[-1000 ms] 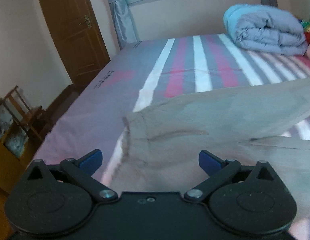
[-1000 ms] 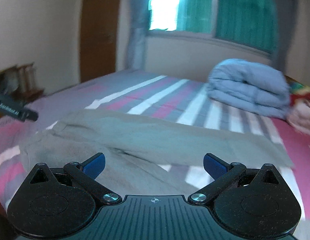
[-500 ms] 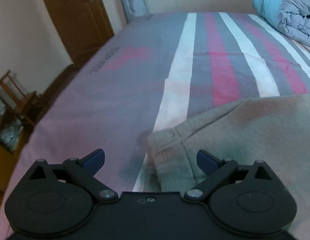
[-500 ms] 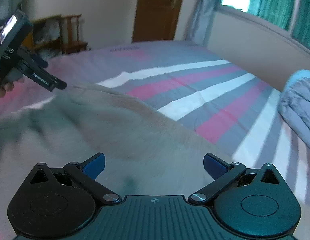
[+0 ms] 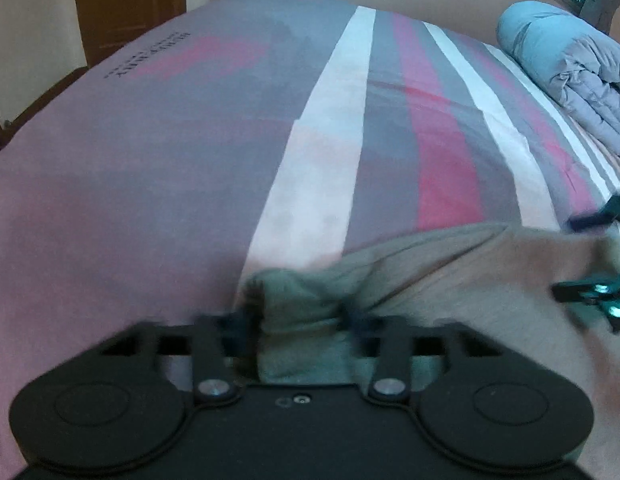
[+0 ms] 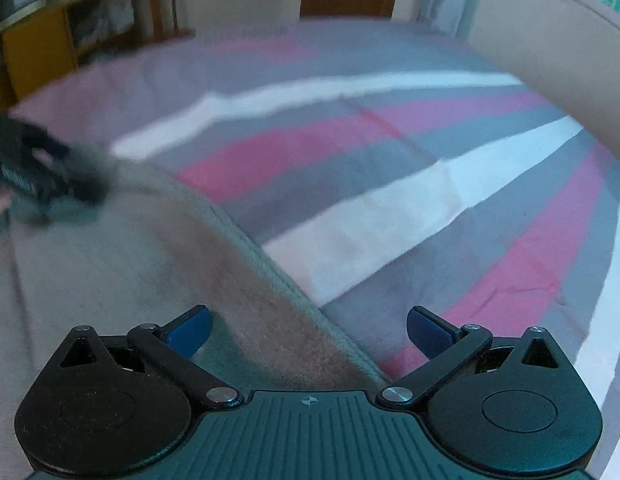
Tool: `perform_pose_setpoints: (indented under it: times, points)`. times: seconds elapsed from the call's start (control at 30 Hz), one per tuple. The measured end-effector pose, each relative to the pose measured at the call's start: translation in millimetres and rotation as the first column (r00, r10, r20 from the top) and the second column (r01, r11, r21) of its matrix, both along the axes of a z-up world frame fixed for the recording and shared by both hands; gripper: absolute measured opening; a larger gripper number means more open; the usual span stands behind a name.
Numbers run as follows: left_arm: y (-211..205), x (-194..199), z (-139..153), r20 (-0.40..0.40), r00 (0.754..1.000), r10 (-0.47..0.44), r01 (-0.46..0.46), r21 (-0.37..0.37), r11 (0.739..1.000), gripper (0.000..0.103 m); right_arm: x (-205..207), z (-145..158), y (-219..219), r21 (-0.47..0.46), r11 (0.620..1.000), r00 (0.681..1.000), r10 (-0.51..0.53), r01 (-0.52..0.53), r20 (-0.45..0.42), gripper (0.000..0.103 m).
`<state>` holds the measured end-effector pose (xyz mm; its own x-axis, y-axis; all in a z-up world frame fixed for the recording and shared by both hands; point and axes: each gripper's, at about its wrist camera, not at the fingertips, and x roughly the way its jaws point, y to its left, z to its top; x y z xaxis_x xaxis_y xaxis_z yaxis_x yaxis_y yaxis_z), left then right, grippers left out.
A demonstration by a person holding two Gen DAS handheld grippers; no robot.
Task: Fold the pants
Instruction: 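Lower both tools to the sweatpants waistband and close both grippers on it, then lift the waistband with both grippers and fold it over toward the pant cuffs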
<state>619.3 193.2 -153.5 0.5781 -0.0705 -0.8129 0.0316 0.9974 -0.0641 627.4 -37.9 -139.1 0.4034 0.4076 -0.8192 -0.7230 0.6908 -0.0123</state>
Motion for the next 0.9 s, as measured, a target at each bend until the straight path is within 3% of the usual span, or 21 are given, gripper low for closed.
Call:
perform_pose_setpoints:
  times: [0.03,0.07,0.1,0.17,0.23,0.4,0.57,0.67,0.77,0.8,0.87,0.9]
  points:
    - [-3.5,-4.7,4.8,0.016,1.000,-0.005,0.005,0.015,1.000,0.018,-1.1,-0.5,-0.4,0.014,1.000,1.000,0.010,-0.010,-0.021,0.077]
    - [-7.3,-7.3,9.6,0.033,0.999,-0.029,0.027,0.046,0.999,0.015,-2.8,3.1,-0.6,0.046,0.999,0.999,0.029,-0.027,-0.038,0.033]
    - [-13.1,-14.1,14.2,0.051,0.997,-0.050,0.045,0.077,0.996,0.013,-7.9,8.7,0.2,0.048,0.999,0.999,0.023,-0.022,-0.033,0.014]
    - [-16.5,-27.7,27.6,0.084,0.994,-0.065,0.058,0.083,0.995,0.011,-19.8,16.2,1.9,0.011,0.999,0.999,0.033,-0.033,0.011,0.007]
    - [-14.9,-42.0,44.4,0.107,0.990,-0.089,0.081,0.074,0.994,0.011,-34.5,25.1,-0.1,-0.007,0.999,0.998,0.040,-0.040,0.055,0.007]
    - [-11.7,-100.7,93.2,0.161,0.975,-0.154,0.147,0.055,0.988,0.011,-108.8,74.8,-25.7,0.070,0.997,0.983,0.019,-0.032,0.182,0.007]
    - [-12.4,-189.1,107.7,0.147,0.972,-0.181,0.176,0.048,0.983,0.011,-208.9,105.0,-64.2,0.119,0.992,0.980,0.022,-0.047,0.199,0.007]
    - [-9.0,-236.6,89.1,0.075,0.987,-0.143,0.141,0.038,0.989,0.014,-270.3,97.5,-71.0,0.113,0.992,0.987,0.036,-0.055,0.159,0.007]
    - [-9.6,-262.2,48.9,-0.062,0.996,-0.057,0.060,0.047,0.997,0.017,-324.7,68.3,-67.8,0.088,0.995,0.995,0.036,-0.045,0.098,0.007]
    - [-6.9,-265.7,39.1,-0.107,0.994,-0.014,0.017,0.019,1.000,0.016,-334.8,53.5,-65.6,0.080,0.997,0.997,0.006,-0.011,0.072,0.007]
    - [3.9,-275.7,29.8,-0.168,0.983,0.071,-0.085,-0.081,0.993,0.017,-344.2,25.0,-58.0,0.024,1.000,1.000,-0.019,0.019,0.014,0.022]
    - [8.2,-279.5,31.1,-0.179,0.979,0.097,-0.122,-0.135,0.983,0.023,-348.4,20.8,-55.6,0.002,0.999,0.999,-0.036,0.036,0.039,0.027]
